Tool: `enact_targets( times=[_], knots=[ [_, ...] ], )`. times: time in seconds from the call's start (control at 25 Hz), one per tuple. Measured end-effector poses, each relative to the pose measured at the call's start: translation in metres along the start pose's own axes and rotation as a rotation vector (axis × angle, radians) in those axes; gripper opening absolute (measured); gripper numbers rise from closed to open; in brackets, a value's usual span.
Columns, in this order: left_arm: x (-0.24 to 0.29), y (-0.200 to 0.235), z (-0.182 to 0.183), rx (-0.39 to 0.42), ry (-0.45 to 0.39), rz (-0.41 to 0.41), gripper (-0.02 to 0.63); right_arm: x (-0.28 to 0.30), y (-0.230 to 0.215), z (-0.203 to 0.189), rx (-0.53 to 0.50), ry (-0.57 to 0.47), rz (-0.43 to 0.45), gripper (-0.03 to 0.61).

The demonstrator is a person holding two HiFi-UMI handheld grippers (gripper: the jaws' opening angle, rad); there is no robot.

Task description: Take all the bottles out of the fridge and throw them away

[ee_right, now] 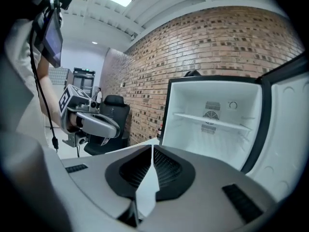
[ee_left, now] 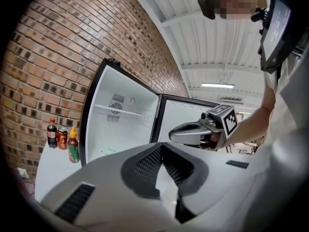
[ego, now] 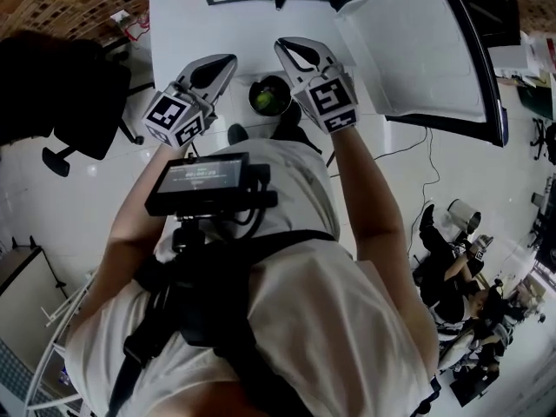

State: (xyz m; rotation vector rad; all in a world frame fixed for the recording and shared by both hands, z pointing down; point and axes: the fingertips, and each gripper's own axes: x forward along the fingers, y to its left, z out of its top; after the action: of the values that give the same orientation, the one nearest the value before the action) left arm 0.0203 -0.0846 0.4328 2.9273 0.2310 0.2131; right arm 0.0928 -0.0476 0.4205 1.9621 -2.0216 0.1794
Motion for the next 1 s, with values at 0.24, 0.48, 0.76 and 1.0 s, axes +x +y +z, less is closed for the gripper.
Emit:
enact_targets(
  times=[0.24,0.48,0.76,1.0],
  knots=[
    [0.027,0.008,-0.001,-0.005,0.031,0.066,0.011,0.026,-0.016,-0.025,-0.075,0.054,0.109,0.021],
    [0.057,0.032,-0.009,-0.041,0.069,0.182,0.011,0.068,-0.065,-0.067,-0.124,0.121,0.190,0.023],
    [0.036,0.040,-0.006,-0.082,0.083,0.332,0.011,0.115,-0.087,-0.101,-0.240,0.234,0.211,0.023],
    [0.035,0.058,-0.018,-0.116,0.068,0.457,0.011,0.174,-0.124,-0.140,-0.417,0.316,0.226,0.025]
  ],
)
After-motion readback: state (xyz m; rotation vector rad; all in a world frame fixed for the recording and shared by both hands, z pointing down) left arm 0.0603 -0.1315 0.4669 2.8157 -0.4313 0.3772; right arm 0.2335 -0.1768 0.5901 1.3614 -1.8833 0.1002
